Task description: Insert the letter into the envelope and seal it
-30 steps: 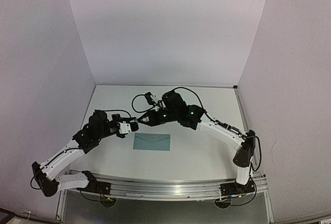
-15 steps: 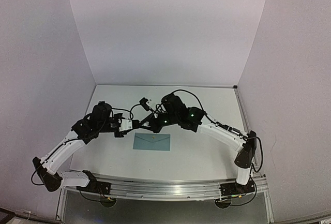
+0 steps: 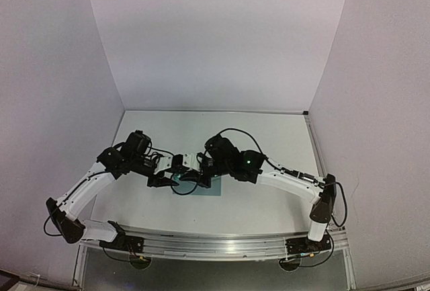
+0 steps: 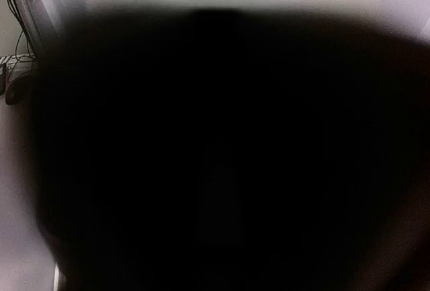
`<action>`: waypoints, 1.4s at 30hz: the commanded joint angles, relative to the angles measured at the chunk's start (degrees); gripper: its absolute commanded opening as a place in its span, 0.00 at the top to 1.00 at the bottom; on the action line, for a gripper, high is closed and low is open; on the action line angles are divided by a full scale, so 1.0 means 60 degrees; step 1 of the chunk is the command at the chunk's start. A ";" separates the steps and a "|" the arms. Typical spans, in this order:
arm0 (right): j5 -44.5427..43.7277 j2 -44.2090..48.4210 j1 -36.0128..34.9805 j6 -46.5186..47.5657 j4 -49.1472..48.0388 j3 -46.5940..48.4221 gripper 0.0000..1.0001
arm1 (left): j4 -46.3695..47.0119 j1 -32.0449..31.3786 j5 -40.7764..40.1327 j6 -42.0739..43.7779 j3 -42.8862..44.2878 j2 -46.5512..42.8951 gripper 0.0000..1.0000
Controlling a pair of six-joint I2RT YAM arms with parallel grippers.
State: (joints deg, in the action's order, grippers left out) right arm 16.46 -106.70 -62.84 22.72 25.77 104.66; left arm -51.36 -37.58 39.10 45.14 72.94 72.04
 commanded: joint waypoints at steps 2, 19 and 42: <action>-0.1050 0.0186 0.0061 -0.3041 -0.0197 0.0294 1.00 | 0.3485 -0.0032 -0.1210 -0.0097 -0.1159 -0.1312 0.24; -0.0728 -0.0174 0.0570 -0.8468 -0.0121 0.1013 1.00 | 0.7244 -0.0839 -0.3625 0.1398 -0.3079 -0.1903 0.31; -0.0228 -0.0551 0.0703 -0.8486 0.0274 0.1511 0.83 | 0.6726 -0.0924 -0.3871 -0.0807 -0.2551 -0.1590 1.00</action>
State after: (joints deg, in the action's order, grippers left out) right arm 12.55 -108.23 -59.17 -27.10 27.16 110.10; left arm -11.11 -42.82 16.21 51.61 53.88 62.08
